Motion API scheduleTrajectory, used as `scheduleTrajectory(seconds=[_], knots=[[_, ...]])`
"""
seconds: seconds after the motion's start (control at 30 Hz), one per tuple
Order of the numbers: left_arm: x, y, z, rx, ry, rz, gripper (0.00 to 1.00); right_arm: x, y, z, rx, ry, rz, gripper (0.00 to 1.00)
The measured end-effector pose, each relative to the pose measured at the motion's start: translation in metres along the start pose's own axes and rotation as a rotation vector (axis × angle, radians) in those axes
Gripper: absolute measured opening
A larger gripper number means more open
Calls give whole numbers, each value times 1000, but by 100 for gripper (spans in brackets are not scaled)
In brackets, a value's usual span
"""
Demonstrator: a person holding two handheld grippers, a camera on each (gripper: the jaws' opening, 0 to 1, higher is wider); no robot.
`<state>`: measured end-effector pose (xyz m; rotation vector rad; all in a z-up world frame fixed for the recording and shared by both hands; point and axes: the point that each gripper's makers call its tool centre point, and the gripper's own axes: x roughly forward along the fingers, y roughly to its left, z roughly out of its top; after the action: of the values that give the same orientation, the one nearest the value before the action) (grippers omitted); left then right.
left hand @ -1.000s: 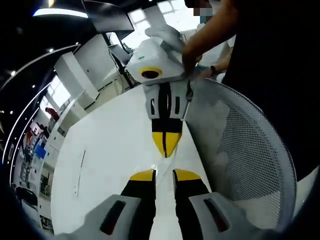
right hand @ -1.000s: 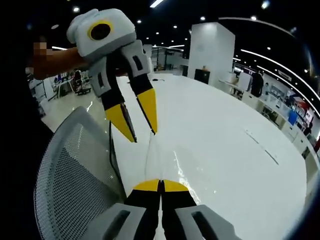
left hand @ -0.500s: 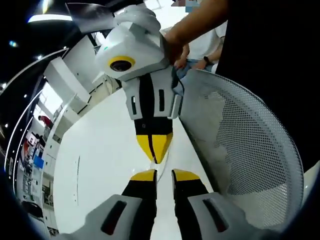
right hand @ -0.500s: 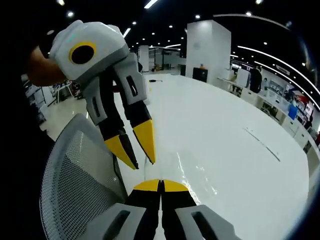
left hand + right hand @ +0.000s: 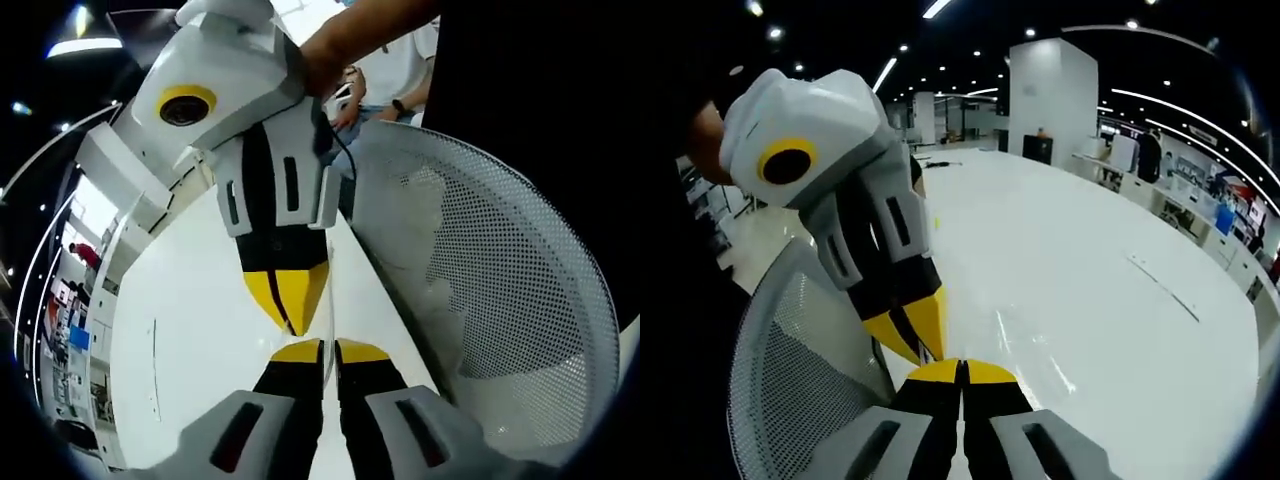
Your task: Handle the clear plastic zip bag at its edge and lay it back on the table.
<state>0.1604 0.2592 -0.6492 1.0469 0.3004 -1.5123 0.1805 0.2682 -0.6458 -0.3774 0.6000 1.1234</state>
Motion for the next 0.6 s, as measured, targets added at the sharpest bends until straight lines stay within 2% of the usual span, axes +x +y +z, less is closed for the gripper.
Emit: scheduleTrajectory(seconds=[0.07,0.1,0.3,0.6], knots=[[0,0,0,-3,-3,5,0,-1,-1,1,-2,-1,-6,0],[-1,5,1,-4,-7,35,0,-1,-3,2,-6,-4,-13,0],[-1,1,-3,-19,4,21,0,-3,-12,6,-11,-4,-46,0],[-2,0,-13,-37,30,40,0,-9,-30,17,-20,-35,-106,0]])
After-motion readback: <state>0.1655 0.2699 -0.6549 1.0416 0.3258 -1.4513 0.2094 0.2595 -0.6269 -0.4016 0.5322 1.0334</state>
